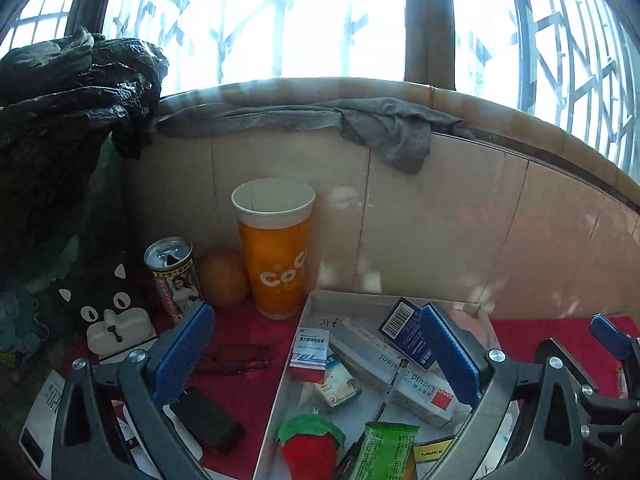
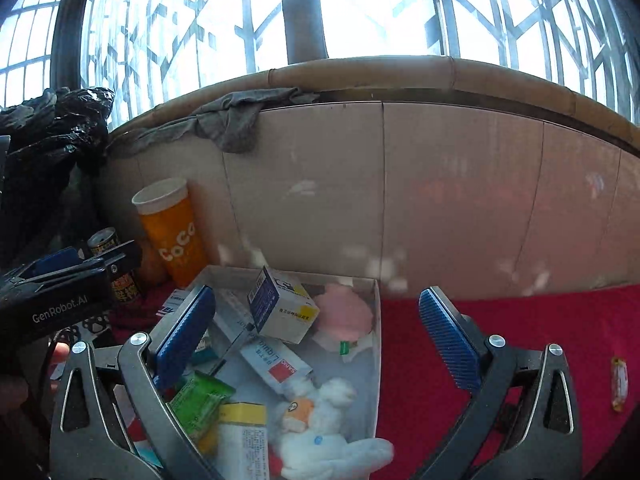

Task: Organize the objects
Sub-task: 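Move both open tools away from the tray toward the charger and snack bar, then grasp the black charger with the left tool while the right tool grasps the snack bar, then carry the charger and snack bar over the tray with both tools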

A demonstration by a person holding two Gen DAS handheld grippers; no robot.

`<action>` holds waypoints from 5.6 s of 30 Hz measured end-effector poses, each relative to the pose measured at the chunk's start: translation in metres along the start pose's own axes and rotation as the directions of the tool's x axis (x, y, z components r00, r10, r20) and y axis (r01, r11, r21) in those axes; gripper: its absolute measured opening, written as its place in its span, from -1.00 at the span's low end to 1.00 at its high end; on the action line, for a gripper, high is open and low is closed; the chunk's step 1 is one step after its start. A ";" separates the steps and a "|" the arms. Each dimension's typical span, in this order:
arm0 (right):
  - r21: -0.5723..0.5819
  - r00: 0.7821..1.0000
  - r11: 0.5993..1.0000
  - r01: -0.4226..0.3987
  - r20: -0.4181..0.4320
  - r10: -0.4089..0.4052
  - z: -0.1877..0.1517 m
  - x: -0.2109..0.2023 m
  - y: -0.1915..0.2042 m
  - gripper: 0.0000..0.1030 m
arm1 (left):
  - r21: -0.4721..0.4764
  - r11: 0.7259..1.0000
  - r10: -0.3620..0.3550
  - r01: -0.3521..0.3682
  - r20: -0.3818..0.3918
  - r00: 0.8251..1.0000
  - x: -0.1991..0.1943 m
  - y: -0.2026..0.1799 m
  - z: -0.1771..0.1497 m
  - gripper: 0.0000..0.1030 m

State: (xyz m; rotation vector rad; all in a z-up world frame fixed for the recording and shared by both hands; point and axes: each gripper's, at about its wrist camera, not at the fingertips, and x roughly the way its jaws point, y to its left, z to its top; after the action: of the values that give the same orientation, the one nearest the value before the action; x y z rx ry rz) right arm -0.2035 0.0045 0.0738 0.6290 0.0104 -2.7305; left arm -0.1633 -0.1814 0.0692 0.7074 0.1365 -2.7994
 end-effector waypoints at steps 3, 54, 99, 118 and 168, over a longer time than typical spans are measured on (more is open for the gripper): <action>-0.018 1.000 1.000 0.004 0.017 -0.004 0.001 -0.009 0.003 0.99 | 0.020 1.000 -0.004 0.004 0.020 1.000 -0.010 -0.006 0.002 1.00; 0.452 0.852 0.724 0.520 -0.215 -0.478 -0.113 -0.120 -0.365 1.00 | 0.343 0.843 -0.306 0.416 -0.331 0.893 -0.017 -0.296 -0.108 1.00; 0.206 0.859 0.840 0.501 -0.239 -0.453 -0.103 -0.061 -0.330 -0.58 | 0.471 0.761 -0.389 0.446 -0.219 0.895 -0.046 -0.318 -0.154 0.14; 0.290 0.944 0.906 0.309 0.021 -0.329 -0.098 -0.178 -0.235 -0.58 | 0.281 0.871 -0.391 0.402 -0.098 0.915 -0.119 -0.203 -0.115 0.14; -0.009 0.998 0.999 -0.032 -0.055 0.031 -0.036 -0.087 -0.008 -0.58 | -0.012 0.978 -0.208 0.208 -0.043 0.977 -0.068 0.000 -0.062 0.15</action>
State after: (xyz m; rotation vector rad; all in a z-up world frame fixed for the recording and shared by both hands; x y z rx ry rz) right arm -0.1170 0.0428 0.0785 0.6950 0.0273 -2.6804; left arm -0.0775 -0.1569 0.0475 0.7954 0.2417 -2.9799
